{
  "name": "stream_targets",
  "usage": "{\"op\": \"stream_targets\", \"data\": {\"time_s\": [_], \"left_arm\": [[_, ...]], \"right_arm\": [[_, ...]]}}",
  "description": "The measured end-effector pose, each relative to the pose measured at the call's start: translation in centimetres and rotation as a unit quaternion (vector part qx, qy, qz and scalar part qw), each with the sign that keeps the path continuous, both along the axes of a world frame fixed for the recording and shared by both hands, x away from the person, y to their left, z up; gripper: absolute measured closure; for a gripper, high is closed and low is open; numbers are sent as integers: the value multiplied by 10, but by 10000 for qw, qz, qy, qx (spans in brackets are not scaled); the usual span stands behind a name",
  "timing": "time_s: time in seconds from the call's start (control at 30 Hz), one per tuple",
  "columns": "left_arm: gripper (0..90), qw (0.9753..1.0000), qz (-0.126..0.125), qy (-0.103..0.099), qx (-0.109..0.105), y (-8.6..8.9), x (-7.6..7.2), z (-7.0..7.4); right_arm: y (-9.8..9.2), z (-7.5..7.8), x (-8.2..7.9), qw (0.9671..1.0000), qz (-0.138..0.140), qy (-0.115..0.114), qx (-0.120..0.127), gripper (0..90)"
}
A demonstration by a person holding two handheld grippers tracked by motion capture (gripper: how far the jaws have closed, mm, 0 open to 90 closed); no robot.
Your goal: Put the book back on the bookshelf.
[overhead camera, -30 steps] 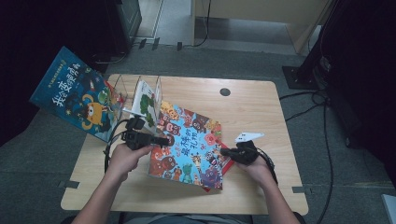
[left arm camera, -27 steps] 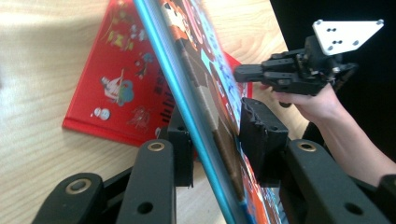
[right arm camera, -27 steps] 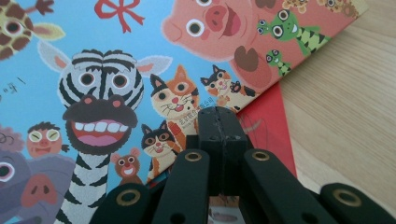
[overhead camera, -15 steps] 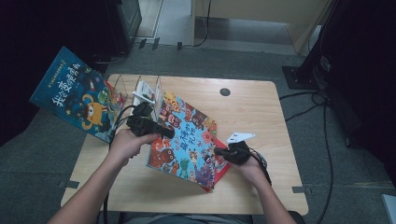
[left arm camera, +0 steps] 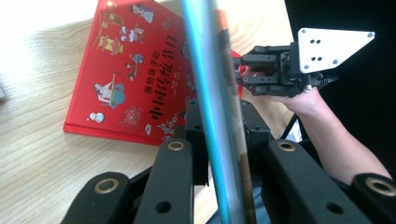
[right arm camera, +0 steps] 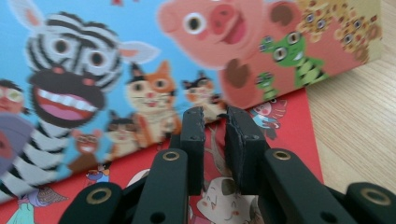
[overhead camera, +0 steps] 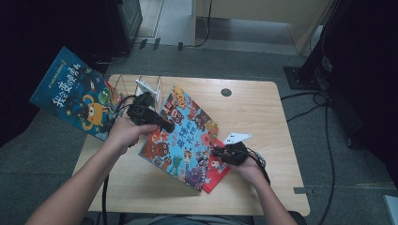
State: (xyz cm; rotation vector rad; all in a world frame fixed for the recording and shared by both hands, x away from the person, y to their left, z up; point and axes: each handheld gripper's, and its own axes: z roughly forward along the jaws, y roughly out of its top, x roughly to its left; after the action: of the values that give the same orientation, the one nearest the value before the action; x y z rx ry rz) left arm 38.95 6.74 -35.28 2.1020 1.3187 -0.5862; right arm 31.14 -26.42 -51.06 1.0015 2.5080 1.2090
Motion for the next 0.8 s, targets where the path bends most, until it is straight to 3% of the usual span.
{"op": "stream_targets", "data": {"time_s": [0.1, 0.33, 0.6, 0.8], "left_arm": [[818, 10000, 16, 10, -16, 2, 2, 5], [820, 9990, -230, -240, 289, 6, -3, 23], [817, 9953, -318, -650, 646, 18, -10, 42], [818, 9936, -303, -762, 777, 32, -19, 54]], "right_arm": [[-3, 1, 1, 10000, -53, 29, 8, 768], [-6, 2, 2, 10000, -87, 33, 31, 764], [-4, 2, 5, 9999, -166, 12, 34, 684], [-3, 1, 9, 9996, -274, -14, -6, 638]]}}
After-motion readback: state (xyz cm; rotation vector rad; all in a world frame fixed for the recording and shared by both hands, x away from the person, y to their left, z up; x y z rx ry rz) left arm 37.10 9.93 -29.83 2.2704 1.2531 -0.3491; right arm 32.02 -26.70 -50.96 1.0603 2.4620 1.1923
